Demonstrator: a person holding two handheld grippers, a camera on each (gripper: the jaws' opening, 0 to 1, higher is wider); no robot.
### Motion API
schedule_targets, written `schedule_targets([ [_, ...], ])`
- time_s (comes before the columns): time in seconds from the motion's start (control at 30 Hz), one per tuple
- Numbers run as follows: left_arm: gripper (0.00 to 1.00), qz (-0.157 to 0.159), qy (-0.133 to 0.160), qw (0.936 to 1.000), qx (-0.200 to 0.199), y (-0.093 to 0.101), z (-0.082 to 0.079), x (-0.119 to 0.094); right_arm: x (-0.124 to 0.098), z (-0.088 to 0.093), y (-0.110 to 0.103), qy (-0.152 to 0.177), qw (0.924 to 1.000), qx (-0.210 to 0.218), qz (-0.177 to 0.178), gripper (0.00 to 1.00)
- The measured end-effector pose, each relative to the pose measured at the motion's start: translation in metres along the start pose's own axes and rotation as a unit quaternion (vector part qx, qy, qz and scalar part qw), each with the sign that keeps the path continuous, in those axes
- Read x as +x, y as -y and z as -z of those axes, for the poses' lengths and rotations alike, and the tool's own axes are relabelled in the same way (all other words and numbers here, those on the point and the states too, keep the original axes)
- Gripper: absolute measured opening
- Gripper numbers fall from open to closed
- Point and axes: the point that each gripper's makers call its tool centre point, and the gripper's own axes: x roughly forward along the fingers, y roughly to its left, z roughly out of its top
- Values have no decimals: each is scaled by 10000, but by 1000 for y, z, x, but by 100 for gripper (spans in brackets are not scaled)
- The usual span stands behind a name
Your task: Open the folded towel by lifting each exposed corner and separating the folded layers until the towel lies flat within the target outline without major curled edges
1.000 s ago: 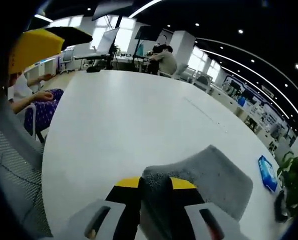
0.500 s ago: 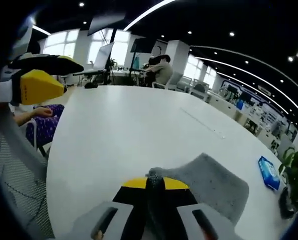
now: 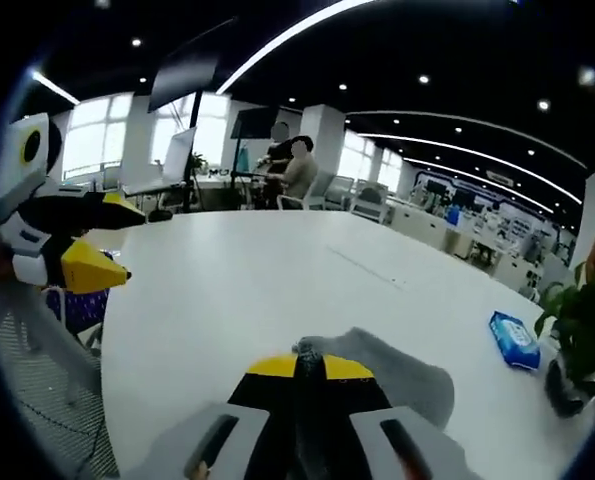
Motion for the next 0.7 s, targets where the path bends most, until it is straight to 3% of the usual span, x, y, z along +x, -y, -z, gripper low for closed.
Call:
schedule_targets([
  [0.23, 42, 85, -61, 9999, 16, 4, 3, -1, -24, -9, 28, 240, 9984, 257, 447, 2],
  [0.47, 42, 204, -70, 9998, 11, 10, 2, 0, -52, -10, 60, 455, 9914, 843, 894, 2],
  [0.7, 42, 306, -151, 9994, 65, 14, 5, 2, -77, 2, 90, 545, 9824, 1214, 1310, 2],
])
